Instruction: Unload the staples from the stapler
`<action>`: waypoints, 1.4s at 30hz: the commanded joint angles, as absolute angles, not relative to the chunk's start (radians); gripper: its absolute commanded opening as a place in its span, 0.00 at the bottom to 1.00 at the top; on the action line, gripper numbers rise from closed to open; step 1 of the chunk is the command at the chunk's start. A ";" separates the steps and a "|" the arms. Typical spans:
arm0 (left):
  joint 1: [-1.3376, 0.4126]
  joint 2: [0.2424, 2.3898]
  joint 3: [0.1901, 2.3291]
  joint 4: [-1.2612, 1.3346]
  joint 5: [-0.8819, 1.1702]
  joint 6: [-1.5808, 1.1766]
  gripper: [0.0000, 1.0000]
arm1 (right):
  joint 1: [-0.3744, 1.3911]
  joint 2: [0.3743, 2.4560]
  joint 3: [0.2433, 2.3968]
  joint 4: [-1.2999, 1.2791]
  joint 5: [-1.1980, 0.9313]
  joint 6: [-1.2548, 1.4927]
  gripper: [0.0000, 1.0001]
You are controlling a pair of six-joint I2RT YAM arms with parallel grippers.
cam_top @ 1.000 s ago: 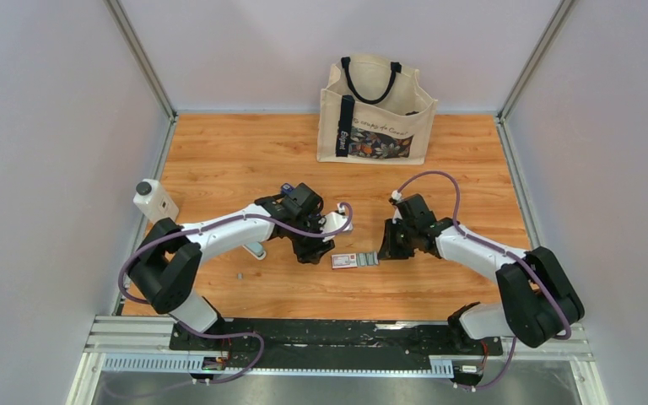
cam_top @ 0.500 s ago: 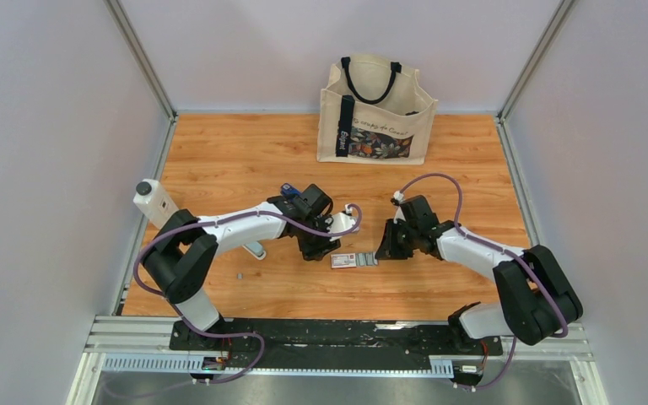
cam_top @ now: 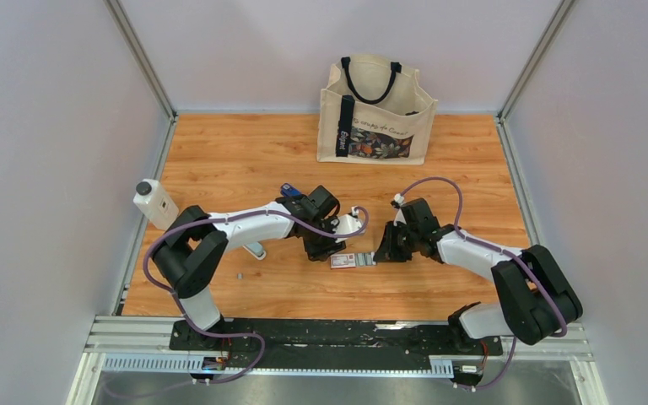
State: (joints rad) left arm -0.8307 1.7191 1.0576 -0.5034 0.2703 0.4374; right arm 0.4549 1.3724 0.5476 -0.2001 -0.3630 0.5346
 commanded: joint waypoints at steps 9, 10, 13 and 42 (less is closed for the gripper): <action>-0.856 1.775 1.112 -0.485 0.282 0.468 0.52 | 0.448 1.382 0.534 -0.104 -0.413 0.581 0.09; -0.856 1.776 1.112 -0.485 0.281 0.469 0.52 | 0.449 1.384 0.532 -0.101 -0.414 0.584 0.10; -0.856 1.784 1.112 -0.482 0.275 0.469 0.52 | 0.449 1.388 0.525 -0.087 -0.423 0.591 0.09; -0.857 1.789 1.109 -0.476 0.279 0.468 0.51 | 0.564 1.453 0.546 0.034 -0.436 0.687 0.08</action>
State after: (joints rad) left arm -0.8497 1.7767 1.0859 -0.4900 0.2707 0.4507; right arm 0.5446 1.4364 0.5205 -0.0319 -0.4221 0.6598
